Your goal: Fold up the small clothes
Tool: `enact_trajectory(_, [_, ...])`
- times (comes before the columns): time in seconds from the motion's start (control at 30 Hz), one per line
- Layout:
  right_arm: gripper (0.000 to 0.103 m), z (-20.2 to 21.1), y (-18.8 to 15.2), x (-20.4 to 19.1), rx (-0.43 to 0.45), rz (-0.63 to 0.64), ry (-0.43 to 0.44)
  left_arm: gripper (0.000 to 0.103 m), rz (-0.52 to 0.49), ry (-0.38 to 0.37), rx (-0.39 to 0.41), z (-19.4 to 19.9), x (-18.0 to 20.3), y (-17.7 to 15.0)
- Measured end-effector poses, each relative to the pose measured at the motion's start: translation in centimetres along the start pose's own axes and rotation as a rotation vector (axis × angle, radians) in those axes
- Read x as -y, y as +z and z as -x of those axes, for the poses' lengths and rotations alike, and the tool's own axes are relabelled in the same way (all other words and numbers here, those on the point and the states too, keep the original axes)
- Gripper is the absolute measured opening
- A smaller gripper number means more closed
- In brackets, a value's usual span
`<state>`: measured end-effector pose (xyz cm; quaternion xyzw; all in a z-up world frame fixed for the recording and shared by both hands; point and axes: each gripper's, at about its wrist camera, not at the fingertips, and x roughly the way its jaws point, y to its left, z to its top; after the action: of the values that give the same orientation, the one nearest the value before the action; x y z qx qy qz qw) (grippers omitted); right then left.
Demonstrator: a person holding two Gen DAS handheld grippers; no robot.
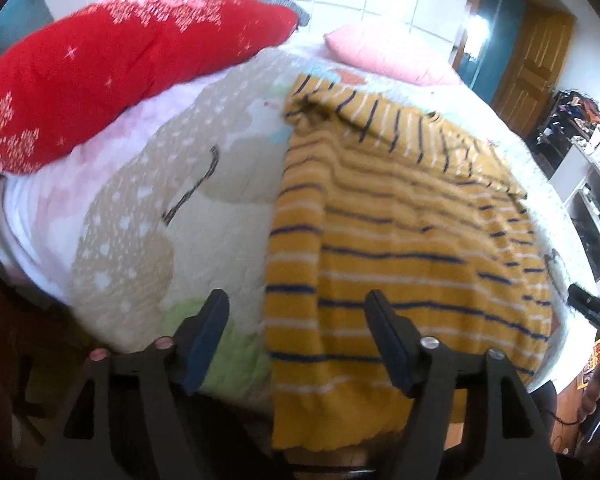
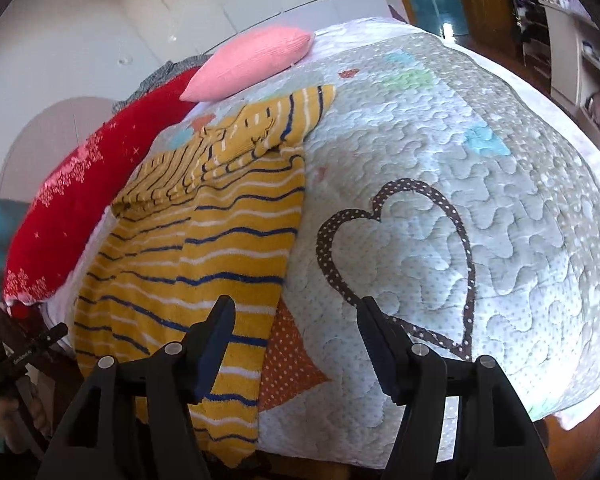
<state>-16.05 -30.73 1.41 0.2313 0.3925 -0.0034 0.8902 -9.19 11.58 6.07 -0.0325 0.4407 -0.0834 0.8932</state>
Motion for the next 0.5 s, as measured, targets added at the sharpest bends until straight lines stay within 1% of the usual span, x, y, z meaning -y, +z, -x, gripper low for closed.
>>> enact_trajectory(0.1, [0.068,0.5,-0.3,0.0,0.011,0.013,-0.008,0.071,-0.014,-0.023,0.014,-0.3,0.9,0.9])
enact_trajectory(0.27, [0.07,1.2,-0.7,-1.3,0.025,0.051,-0.052,0.071,-0.063,-0.026,0.012,-1.8,1.8,1.7])
enact_trajectory(0.37, [0.07,0.7,-0.7,-2.1,0.01,0.065,-0.053,0.071,-0.041,-0.043,0.016,-2.2,1.3,1.6])
enact_trajectory(0.43, [0.07,0.1,-0.7,-3.2,-0.012,0.102,-0.066,0.073,-0.022,-0.054,0.015,-2.4,0.7,1.3])
enact_trajectory(0.5, [0.07,-0.2,-0.3,-4.4,-0.015,0.147,-0.073,0.074,-0.014,-0.047,0.008,-2.7,0.0,1.0])
